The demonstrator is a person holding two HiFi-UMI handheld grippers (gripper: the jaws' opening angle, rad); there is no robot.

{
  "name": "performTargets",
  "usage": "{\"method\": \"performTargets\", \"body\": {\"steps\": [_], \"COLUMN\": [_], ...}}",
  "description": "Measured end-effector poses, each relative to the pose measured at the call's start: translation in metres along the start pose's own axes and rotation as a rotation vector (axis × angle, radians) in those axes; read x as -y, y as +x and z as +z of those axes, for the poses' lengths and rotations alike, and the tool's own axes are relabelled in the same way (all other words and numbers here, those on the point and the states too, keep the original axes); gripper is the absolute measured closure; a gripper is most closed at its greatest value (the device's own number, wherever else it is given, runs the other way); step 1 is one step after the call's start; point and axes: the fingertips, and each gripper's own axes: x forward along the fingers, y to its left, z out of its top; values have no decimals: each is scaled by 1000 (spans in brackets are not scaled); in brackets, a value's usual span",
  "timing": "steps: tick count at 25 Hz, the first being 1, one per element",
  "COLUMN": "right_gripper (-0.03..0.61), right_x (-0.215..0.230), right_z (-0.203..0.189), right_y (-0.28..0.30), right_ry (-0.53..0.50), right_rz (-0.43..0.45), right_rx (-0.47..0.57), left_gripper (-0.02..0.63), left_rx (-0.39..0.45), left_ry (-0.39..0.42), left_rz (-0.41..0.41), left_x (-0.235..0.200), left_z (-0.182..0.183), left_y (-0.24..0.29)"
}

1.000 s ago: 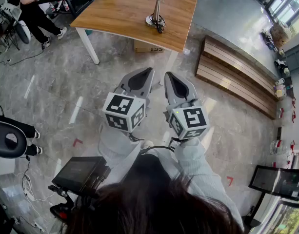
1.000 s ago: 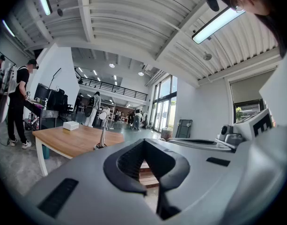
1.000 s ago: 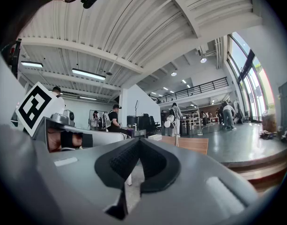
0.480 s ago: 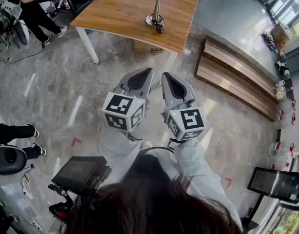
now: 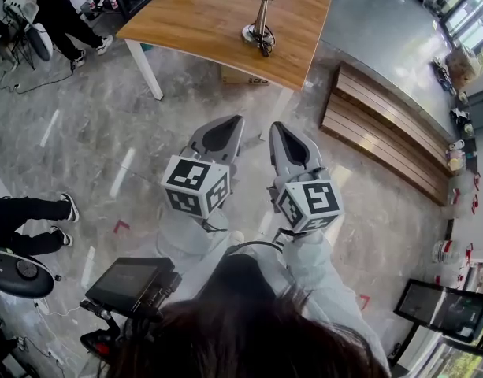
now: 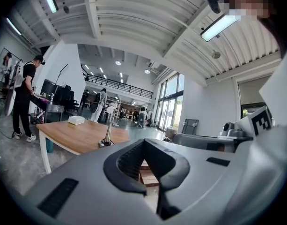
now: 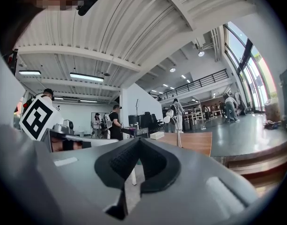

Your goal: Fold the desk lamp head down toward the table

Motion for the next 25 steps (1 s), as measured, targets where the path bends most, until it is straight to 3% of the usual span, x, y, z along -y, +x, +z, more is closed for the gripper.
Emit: {"method": "performTargets", "body": {"steps": [7,13,18,25], "right_gripper": [577,578,578,577], "right_x": [56,107,154,223], "right_z": [-9,20,27,9], "right_y": [97,207,271,343], "right_ry": [15,-3,28,53], "right_rz": [-49,-128,-215,-246], "right_rx": [1,37,39,-26], "left_gripper": [611,611,611,611], "left_rx": [-22,-27,-60,-144], "left_ry": [6,23,47,36], "left_rz": [-26,-48,-92,-105], "left_x": [-77,-172,-227,-278], "left_z": [3,46,69,51], "left_y": [77,154,221,316]}}
